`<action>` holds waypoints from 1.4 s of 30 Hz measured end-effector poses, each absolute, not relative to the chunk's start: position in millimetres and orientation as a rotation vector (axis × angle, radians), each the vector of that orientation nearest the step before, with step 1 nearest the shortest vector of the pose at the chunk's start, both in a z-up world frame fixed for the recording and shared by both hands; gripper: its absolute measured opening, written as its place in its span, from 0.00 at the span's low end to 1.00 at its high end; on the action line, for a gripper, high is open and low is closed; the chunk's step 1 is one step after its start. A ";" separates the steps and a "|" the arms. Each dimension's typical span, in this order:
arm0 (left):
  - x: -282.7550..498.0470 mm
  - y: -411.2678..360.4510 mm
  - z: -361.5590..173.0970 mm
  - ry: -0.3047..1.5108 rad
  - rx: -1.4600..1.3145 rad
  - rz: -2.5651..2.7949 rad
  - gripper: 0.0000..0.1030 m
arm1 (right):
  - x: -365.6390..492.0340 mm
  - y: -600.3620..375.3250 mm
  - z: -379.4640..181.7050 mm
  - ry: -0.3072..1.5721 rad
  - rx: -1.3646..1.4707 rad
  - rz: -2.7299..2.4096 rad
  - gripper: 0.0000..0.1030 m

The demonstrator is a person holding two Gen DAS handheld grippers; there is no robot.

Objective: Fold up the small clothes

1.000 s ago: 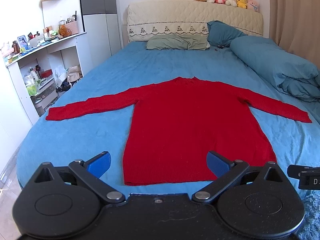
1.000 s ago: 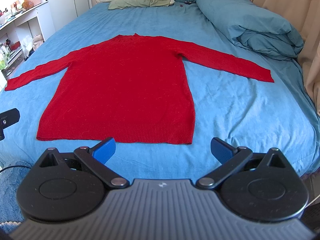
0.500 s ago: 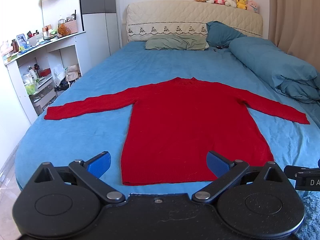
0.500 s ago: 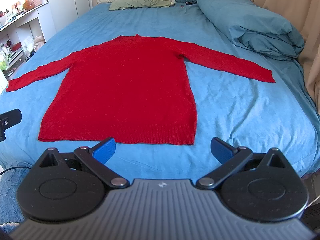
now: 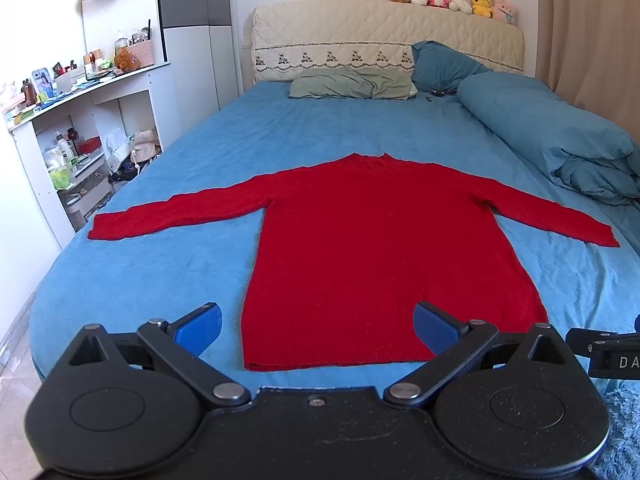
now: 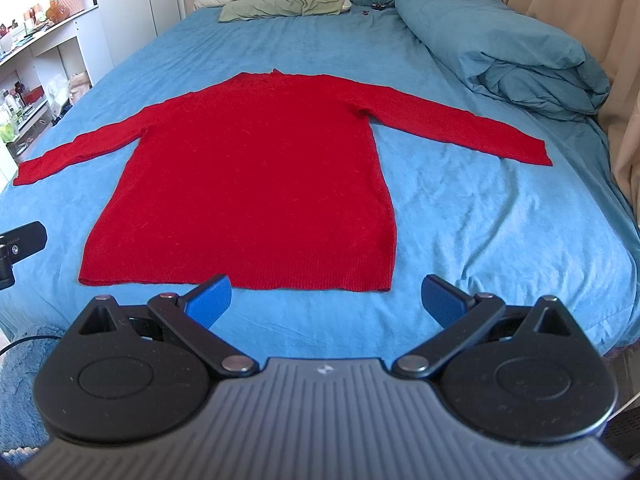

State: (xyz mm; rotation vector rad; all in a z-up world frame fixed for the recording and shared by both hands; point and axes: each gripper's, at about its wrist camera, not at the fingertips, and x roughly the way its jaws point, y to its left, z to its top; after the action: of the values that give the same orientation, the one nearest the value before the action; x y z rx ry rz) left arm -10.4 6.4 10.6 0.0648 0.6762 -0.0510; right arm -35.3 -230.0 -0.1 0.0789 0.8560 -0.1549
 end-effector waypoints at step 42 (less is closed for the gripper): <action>60.1 -35.7 78.2 0.555 0.054 -0.118 1.00 | 14.1 -291.9 61.1 0.738 0.230 -0.248 1.00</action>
State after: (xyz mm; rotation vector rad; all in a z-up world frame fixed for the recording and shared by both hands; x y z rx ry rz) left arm 60.1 -35.7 78.2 0.0536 0.5553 -0.1176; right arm 14.1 -291.9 61.1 0.2299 0.7378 -0.2482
